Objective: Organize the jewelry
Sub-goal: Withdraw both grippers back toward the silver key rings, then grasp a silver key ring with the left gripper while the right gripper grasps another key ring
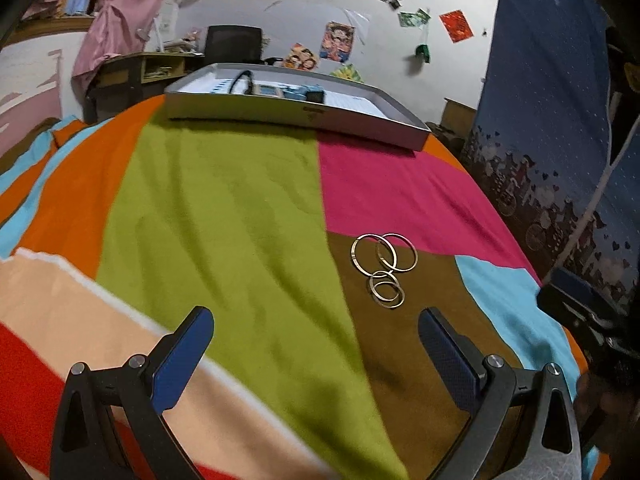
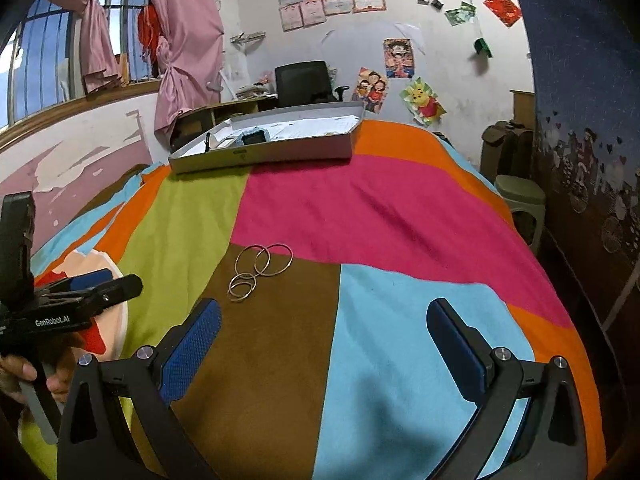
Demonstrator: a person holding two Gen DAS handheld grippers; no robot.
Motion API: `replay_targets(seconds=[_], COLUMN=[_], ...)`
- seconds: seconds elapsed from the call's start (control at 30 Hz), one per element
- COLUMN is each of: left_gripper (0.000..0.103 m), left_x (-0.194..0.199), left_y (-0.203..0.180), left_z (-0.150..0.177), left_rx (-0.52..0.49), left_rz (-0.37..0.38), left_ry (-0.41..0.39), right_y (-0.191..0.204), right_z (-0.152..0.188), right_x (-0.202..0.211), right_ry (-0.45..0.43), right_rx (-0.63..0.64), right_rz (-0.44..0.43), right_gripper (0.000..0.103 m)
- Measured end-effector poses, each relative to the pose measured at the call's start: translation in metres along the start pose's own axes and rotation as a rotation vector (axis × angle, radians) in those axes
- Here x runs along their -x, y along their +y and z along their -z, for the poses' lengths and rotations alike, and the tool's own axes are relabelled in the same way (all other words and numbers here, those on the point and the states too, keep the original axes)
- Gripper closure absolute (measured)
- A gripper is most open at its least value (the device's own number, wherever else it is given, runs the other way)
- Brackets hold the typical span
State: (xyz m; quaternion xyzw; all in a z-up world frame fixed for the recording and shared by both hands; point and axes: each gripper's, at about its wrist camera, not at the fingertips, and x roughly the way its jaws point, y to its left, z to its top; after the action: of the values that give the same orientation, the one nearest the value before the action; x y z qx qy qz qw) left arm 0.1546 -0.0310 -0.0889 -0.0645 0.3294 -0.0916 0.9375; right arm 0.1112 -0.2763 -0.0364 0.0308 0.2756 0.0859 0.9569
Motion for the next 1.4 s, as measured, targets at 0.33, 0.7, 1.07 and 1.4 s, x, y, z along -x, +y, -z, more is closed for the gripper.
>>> replay_targets(seconds=[0.33,0.7,1.07,1.4], left_gripper=[0.01,0.063,0.085,0.099], left_x=[-0.025,-0.07,-0.094,-0.088], left_y=[-0.028,-0.039,-0.045,-0.045], left_z=[-0.013,-0.021,-0.017,-0.021], left_rx=[-0.079,-0.107,-0.111,-0.1], left_rz=[0.023,0.113,0.102,0.058], left_ry=[-0.033,0.108,0.224,0.237], right_y=[-0.014,-0.01,0.028,0.048], right_z=[-0.027,-0.053,-0.035,-0.027], right_x=[-0.05,-0.119,-0.161,-0.168], right_ry=[0.0,0.101,0.262,0.332], right_rx=[0.023,0.076,0.164,0.24], right_rz=[-0.094,-0.216,-0.273,-0.235], right_gripper=[0.002,0.055,0.071,0.098])
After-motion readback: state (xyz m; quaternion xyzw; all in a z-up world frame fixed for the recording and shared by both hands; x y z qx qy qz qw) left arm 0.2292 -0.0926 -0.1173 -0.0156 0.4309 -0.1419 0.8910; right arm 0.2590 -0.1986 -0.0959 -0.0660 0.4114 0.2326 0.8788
